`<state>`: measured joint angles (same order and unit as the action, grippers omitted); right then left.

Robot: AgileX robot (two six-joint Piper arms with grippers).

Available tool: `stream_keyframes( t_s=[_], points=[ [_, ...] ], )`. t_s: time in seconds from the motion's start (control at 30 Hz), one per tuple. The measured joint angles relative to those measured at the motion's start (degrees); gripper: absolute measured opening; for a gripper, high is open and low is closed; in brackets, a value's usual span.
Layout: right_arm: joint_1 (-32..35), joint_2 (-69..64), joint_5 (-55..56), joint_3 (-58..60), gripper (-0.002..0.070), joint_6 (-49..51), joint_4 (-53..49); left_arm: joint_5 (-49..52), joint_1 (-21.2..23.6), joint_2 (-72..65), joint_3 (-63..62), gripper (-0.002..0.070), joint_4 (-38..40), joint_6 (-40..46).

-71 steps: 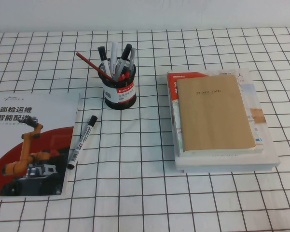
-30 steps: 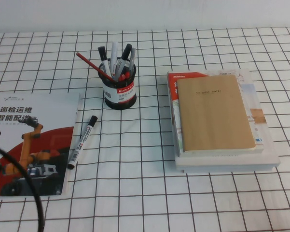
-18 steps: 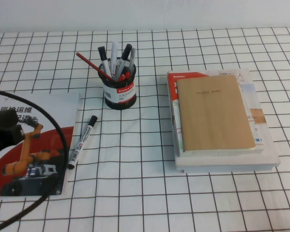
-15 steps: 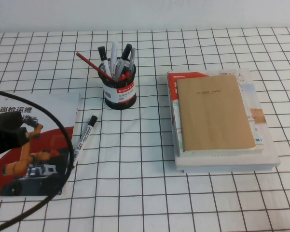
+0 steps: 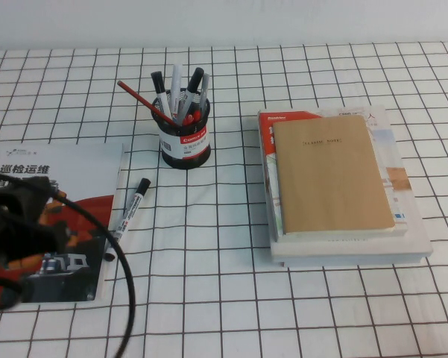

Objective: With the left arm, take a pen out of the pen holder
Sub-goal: 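Take a marker out of the pen holder and lay it on the table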

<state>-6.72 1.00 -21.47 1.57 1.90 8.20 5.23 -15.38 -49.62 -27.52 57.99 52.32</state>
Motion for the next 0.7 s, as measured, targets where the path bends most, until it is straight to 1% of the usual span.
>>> stream_keyframes(
  t_s=[0.07, 0.17, 0.2, 0.27, 0.33, 0.4, 0.43, 0.47, 0.6, 0.67, 0.7],
  points=[
    [0.0, 0.0, 0.0, 0.0, -0.0015, 0.0, 0.0, -4.9, -5.0, 0.1, 1.8, -0.0004, -0.2, -1.0],
    [0.0, 0.0, 0.0, 0.0, -0.0015, 0.0, 0.0, -12.4, -11.3, 0.2, 3.3, -0.0004, -5.6, -6.2],
    [0.0, 0.0, 0.0, 0.0, -0.0015, 0.0, 0.0, -15.8, -13.4, 0.2, 4.0, -0.0004, -9.4, -9.8],
    [0.0, 0.0, 0.0, 0.0, -0.0015, 0.0, 0.0, -23.1, -16.7, 0.2, 6.0, -0.0004, -18.8, -19.4],
    [0.0, 0.0, 0.0, 0.0, -0.0015, 0.0, 0.0, -29.2, -18.6, 0.1, 8.2, 0.0006, -27.2, -27.9],
    [0.0, 0.0, 0.0, 0.0, -0.0015, 0.0, 0.0, -33.5, -19.3, -0.7, 9.2, 0.0039, -33.9, -34.2],
    [0.0, 0.0, 0.0, 0.0, -0.0015, 0.0, 0.0, -35.0, -19.4, -1.5, 9.5, 0.008, -35.9, -37.7],
    [0.0, 0.0, 0.0, 0.0, -0.0015, 0.0, 0.0, -36.2, -19.4, -2.5, 9.6, 0.0116, -37.0, -39.2],
    [0.0, 0.0, 0.0, 0.0, -0.0015, 0.0, 0.0, -41.1, -19.4, -7.9, 9.8, 0.0333, -38.9, -43.0],
    [0.0, 0.0, 0.0, 0.0, -0.0015, 0.0, 0.0, -45.4, -19.4, -11.1, 9.8, 0.0402, -39.0, -45.0],
    [0.0, 0.0, 0.0, 0.0, -0.0015, 0.0, 0.0, -47.2, -19.4, -12.4, 9.8, 0.0417, -39.0, -45.9]
  ],
)
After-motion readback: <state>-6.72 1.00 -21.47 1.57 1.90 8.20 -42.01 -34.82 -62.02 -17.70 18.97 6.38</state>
